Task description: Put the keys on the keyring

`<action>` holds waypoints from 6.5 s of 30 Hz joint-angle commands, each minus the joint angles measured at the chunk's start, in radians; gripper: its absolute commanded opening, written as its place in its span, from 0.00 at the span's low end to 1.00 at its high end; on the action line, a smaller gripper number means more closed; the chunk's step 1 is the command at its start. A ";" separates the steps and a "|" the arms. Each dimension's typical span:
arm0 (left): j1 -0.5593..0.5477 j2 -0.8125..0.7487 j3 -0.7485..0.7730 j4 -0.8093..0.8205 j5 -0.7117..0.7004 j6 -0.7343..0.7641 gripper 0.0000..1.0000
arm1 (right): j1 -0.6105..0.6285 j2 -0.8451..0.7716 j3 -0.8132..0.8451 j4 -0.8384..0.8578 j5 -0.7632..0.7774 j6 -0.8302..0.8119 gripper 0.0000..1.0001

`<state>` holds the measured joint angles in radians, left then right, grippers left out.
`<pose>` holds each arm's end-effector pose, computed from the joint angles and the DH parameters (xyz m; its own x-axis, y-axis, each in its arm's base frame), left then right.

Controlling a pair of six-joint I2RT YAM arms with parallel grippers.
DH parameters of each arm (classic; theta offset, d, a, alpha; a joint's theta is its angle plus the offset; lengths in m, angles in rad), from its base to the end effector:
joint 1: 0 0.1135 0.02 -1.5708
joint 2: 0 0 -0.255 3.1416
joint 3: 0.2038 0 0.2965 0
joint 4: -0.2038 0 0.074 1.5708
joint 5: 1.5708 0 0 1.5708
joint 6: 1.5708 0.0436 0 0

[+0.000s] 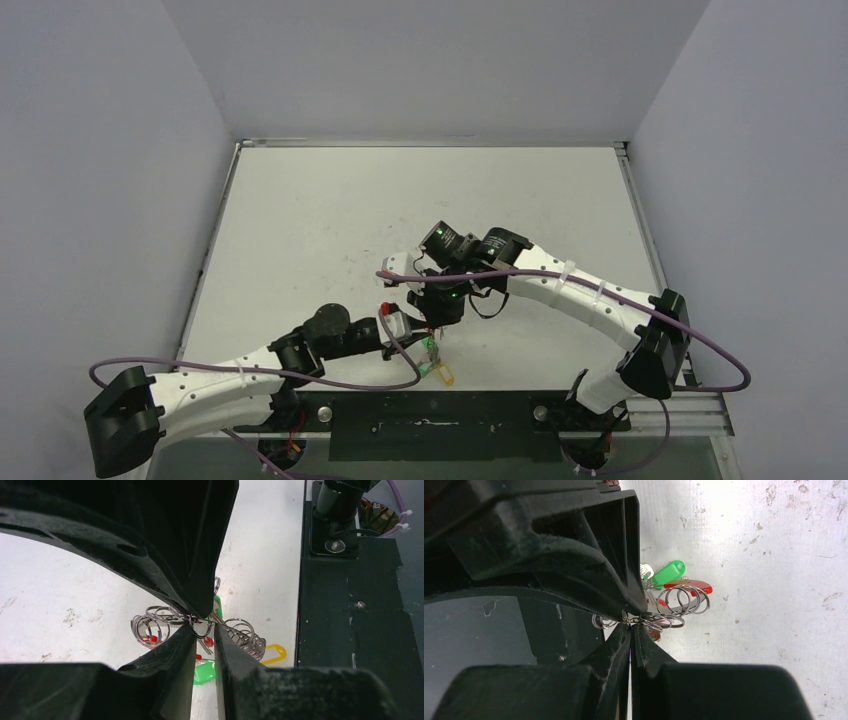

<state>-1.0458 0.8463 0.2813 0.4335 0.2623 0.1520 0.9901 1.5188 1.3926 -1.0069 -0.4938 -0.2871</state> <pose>0.1122 -0.2163 0.1844 0.0811 0.1518 -0.9851 0.9634 0.2414 0.1165 0.1747 0.3040 0.2893 -0.2369 -0.8155 -0.5281 -0.9525 0.0878 0.2917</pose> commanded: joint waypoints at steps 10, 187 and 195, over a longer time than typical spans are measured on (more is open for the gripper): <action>-0.004 0.029 0.043 0.116 0.054 -0.032 0.00 | 0.019 0.009 0.057 0.039 0.013 0.019 0.00; -0.003 -0.163 -0.143 0.354 -0.064 -0.052 0.00 | -0.114 -0.337 -0.345 0.530 -0.112 0.454 0.35; -0.003 -0.178 -0.148 0.349 -0.071 -0.049 0.00 | -0.116 -0.331 -0.351 0.481 -0.084 0.422 0.00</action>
<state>-1.0458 0.6876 0.1219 0.7074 0.2012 0.0914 0.8764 1.2037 1.0431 -0.5411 -0.5983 0.1429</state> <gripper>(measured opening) 0.009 0.019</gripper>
